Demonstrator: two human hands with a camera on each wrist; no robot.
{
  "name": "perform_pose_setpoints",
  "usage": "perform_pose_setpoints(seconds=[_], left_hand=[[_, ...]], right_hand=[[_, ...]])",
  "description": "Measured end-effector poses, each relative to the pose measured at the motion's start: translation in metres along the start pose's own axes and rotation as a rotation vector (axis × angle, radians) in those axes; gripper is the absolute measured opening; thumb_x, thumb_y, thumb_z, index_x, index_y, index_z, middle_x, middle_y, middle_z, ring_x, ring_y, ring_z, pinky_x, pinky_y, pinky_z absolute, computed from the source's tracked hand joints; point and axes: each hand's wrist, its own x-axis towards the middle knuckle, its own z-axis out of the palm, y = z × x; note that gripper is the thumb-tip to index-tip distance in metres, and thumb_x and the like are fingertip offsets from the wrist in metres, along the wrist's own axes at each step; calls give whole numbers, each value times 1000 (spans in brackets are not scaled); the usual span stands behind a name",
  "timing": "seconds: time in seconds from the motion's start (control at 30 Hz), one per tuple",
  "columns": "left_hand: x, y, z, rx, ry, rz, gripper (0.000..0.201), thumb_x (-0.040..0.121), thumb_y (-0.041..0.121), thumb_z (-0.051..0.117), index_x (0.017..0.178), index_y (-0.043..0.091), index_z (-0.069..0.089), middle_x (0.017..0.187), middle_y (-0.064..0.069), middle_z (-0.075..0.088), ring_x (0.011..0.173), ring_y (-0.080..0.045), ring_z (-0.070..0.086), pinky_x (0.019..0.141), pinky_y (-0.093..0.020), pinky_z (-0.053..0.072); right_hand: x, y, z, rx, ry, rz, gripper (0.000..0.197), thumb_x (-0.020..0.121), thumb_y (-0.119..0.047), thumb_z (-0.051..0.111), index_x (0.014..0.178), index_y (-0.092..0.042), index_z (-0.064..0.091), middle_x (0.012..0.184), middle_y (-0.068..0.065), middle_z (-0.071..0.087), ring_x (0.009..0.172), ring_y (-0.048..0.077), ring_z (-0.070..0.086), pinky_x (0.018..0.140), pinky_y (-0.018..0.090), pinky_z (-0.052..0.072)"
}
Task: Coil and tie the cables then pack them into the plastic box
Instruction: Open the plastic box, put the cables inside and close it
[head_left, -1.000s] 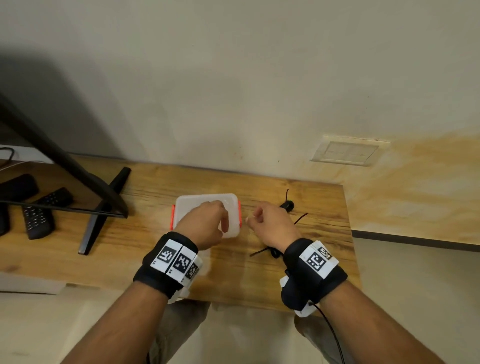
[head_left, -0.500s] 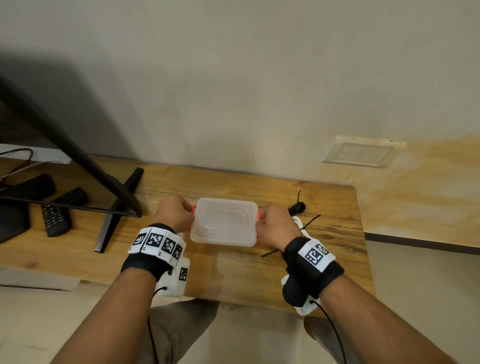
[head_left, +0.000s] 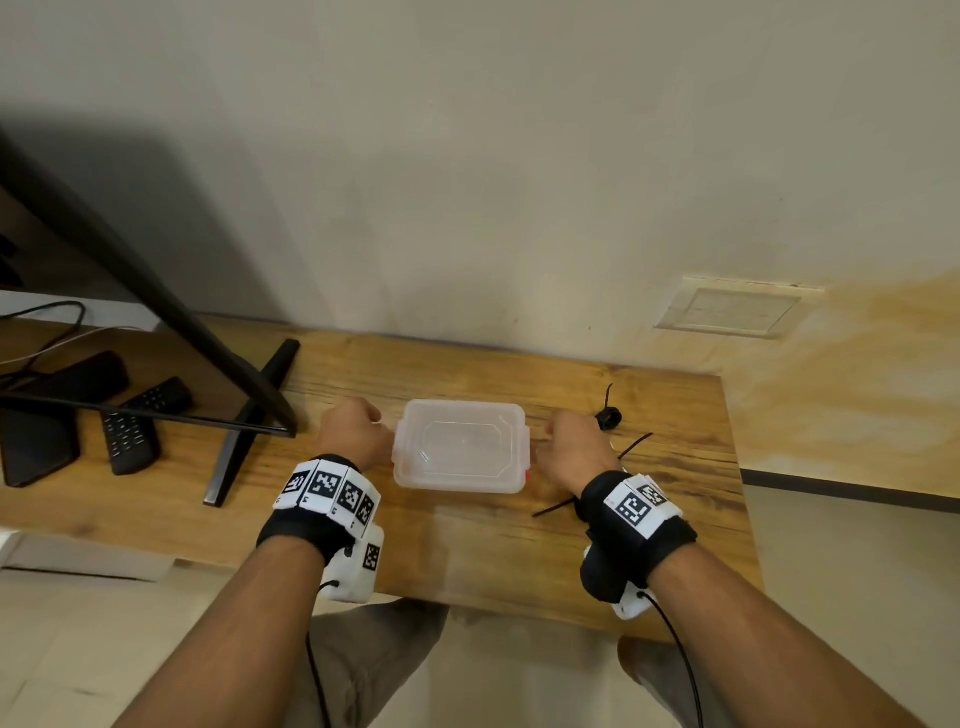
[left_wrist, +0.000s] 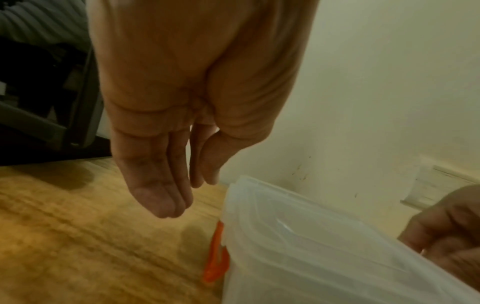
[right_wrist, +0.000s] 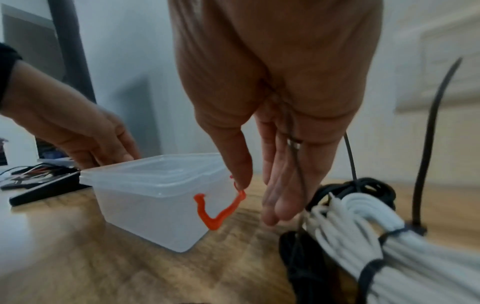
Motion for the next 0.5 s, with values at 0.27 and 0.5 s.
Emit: perform_pose_setpoints(seconds=[0.27, 0.5], left_hand=[[-3, 8, -2, -123, -70, 49, 20, 96, 22, 62, 103, 6, 72, 91, -10, 72, 79, -22, 71, 79, -41, 61], [-21, 7, -23, -402, 52, 160, 20, 94, 22, 67, 109, 10, 71, 90, 0, 68, 87, -18, 68, 79, -39, 60]], right_hand=[[-1, -7, -6, 90, -6, -94, 23, 91, -24, 60, 87, -5, 72, 86, 11, 72, 80, 30, 69, 71, 42, 59], [-6, -8, -19, 405, 224, -170, 9, 92, -20, 65, 97, -18, 72, 89, -5, 70, 84, 11, 67, 71, 24, 54]])
